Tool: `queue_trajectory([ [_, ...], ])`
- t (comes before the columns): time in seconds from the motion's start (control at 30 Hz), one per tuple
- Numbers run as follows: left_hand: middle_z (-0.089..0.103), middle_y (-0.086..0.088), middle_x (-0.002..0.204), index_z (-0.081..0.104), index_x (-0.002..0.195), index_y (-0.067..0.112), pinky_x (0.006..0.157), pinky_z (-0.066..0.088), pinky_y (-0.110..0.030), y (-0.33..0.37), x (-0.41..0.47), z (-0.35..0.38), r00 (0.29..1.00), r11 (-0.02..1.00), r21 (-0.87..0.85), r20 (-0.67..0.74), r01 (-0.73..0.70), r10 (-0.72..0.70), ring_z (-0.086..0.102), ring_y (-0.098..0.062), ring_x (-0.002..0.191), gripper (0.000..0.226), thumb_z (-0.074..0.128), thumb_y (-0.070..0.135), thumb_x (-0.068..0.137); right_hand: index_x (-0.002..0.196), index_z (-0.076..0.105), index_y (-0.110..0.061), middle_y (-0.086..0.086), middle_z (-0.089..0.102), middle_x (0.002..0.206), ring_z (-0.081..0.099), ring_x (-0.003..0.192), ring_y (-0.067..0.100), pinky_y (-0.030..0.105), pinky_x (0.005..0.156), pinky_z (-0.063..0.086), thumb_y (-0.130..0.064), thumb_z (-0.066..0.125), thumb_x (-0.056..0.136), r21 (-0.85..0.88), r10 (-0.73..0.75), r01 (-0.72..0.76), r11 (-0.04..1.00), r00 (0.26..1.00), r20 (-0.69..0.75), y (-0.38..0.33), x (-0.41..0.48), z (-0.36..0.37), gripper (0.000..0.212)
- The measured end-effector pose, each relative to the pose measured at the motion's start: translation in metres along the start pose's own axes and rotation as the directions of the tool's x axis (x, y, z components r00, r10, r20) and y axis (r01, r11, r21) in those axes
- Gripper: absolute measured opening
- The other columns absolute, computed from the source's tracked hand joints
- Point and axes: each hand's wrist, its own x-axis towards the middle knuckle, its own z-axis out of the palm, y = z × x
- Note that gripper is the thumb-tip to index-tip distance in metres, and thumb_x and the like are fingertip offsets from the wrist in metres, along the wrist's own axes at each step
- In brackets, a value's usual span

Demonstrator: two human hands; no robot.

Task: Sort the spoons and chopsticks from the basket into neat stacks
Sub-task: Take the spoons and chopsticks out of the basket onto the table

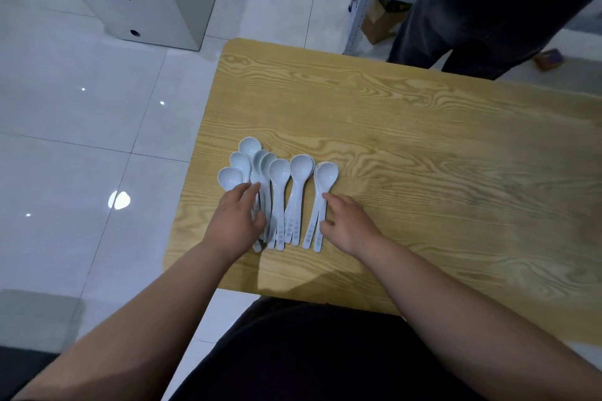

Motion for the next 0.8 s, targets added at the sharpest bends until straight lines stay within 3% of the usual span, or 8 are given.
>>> queue_trajectory([
  [0.23, 0.058, 0.006, 0.125, 0.056, 0.134, 0.022, 0.093, 0.045, -0.026, 0.062, -0.023, 0.003, 0.979, 0.98, -0.168, 0.153, -0.111, 0.137, 0.054, -0.005, 0.113, 0.045, 0.063, 0.021, 0.09, 0.139, 0.053, -0.023, -0.001, 0.053, 0.141, 0.053, 0.125, 0.015, 0.028, 0.104, 0.041, -0.03, 0.058, 0.098, 0.128, 0.026, -0.014, 0.992, 0.996, -0.09, 0.049, -0.08, -0.021, 0.042],
  [0.37, 0.055, 0.011, 0.12, 0.057, 0.13, 0.026, 0.092, 0.047, -0.021, 0.116, -0.042, 0.024, 0.933, 0.947, -0.249, 0.244, -0.204, 0.266, 0.055, 0.005, 0.105, 0.042, 0.067, 0.021, 0.09, 0.127, 0.063, -0.027, -0.014, 0.061, 0.125, 0.057, 0.115, -0.002, 0.009, 0.091, 0.042, -0.028, 0.059, 0.099, 0.309, 0.084, -0.015, 0.951, 0.974, -0.211, 0.096, -0.146, -0.023, 0.028],
  [0.53, 0.058, 0.011, 0.118, 0.058, 0.124, 0.029, 0.088, 0.044, -0.011, 0.204, -0.067, 0.066, 0.863, 0.902, -0.302, 0.311, -0.307, 0.398, 0.058, 0.001, 0.106, 0.038, 0.068, 0.017, 0.089, 0.118, 0.066, -0.028, -0.018, 0.063, 0.116, 0.057, 0.106, -0.01, 0.007, 0.088, 0.044, -0.019, 0.063, 0.096, 0.519, 0.238, -0.02, 0.854, 0.904, -0.356, 0.172, -0.235, -0.014, 0.023],
  [0.7, 0.062, 0.009, 0.114, 0.059, 0.118, 0.029, 0.09, 0.052, -0.025, 0.305, -0.098, 0.118, 0.822, 0.867, -0.355, 0.328, -0.35, 0.466, 0.061, -0.003, 0.103, 0.034, 0.068, 0.016, 0.088, 0.115, 0.068, -0.026, -0.018, 0.065, 0.114, 0.058, 0.106, -0.01, 0.011, 0.092, 0.045, -0.019, 0.065, 0.095, 0.614, 0.35, -0.033, 0.789, 0.846, -0.403, 0.256, -0.328, 0.006, 0.022],
  [0.8, 0.065, 0.011, 0.112, 0.059, 0.118, 0.029, 0.088, 0.052, -0.023, 0.363, -0.121, 0.152, 0.813, 0.857, -0.383, 0.334, -0.346, 0.478, 0.061, -0.002, 0.102, 0.035, 0.067, 0.01, 0.09, 0.116, 0.068, -0.028, -0.018, 0.066, 0.116, 0.059, 0.107, -0.008, 0.016, 0.094, 0.047, -0.022, 0.064, 0.095, 0.659, 0.395, -0.042, 0.751, 0.829, -0.396, 0.302, -0.374, 0.017, 0.023],
])
